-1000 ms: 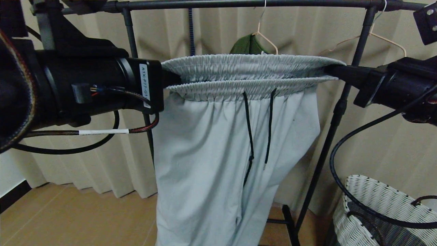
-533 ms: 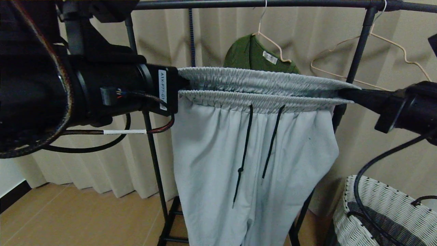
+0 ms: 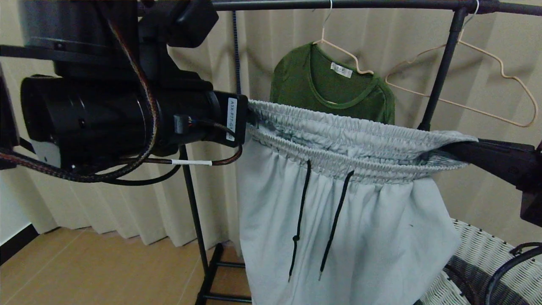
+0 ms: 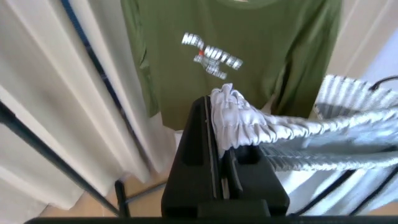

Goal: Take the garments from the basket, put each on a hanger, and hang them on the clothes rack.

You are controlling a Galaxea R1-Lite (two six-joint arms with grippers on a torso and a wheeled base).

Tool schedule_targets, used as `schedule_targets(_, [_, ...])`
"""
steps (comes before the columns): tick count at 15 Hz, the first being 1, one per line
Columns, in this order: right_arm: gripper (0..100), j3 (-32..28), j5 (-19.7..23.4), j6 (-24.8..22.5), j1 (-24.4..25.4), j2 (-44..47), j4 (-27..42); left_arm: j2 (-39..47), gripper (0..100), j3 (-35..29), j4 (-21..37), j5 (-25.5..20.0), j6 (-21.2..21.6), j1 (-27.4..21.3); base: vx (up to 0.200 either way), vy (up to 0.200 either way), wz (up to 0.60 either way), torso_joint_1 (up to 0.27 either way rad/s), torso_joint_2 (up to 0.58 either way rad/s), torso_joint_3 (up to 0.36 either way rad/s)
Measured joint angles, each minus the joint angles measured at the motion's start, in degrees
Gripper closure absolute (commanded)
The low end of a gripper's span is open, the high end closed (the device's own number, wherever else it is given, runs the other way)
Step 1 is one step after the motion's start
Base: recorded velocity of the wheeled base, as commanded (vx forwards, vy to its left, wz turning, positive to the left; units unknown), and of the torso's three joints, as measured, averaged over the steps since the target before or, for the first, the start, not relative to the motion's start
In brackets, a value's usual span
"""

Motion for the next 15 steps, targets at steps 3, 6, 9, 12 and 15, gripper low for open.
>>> schedule_targets(3, [100, -1.2, -0.2, -2.7, -3.1, 2.7, -2.2, -2.9, 100, 1.7, 4.3, -0.2, 0.0, -0.1, 0.000, 0.000, 0.00, 0.000, 0.00, 0.000])
schedule_targets(6, [100, -4.9, -0.1, -3.2, -5.2, 8.4, -9.3, -8.2, 100, 4.0, 11.7, -4.2, 0.0, -0.6, 0.000, 0.000, 0.00, 0.000, 0.00, 0.000])
schedule_targets(9, [100, -9.9, 0.0, -3.2, -5.6, 13.8, -12.1, -12.3, 100, 7.0, 14.2, -5.9, 0.0, -2.5, 0.000, 0.000, 0.00, 0.000, 0.00, 0.000])
schedule_targets(12, [100, -10.9, -0.1, -3.2, -5.7, 15.6, -11.8, -13.9, 100, 8.7, 13.9, -5.7, 0.1, -4.0, 0.000, 0.000, 0.00, 0.000, 0.00, 0.000])
schedule_targets(15, [100, -10.6, -1.1, -3.5, -8.4, 14.0, -5.7, -12.7, 100, 8.3, 8.3, -4.7, 1.5, -3.6, 0.000, 0.000, 0.00, 0.000, 0.00, 0.000])
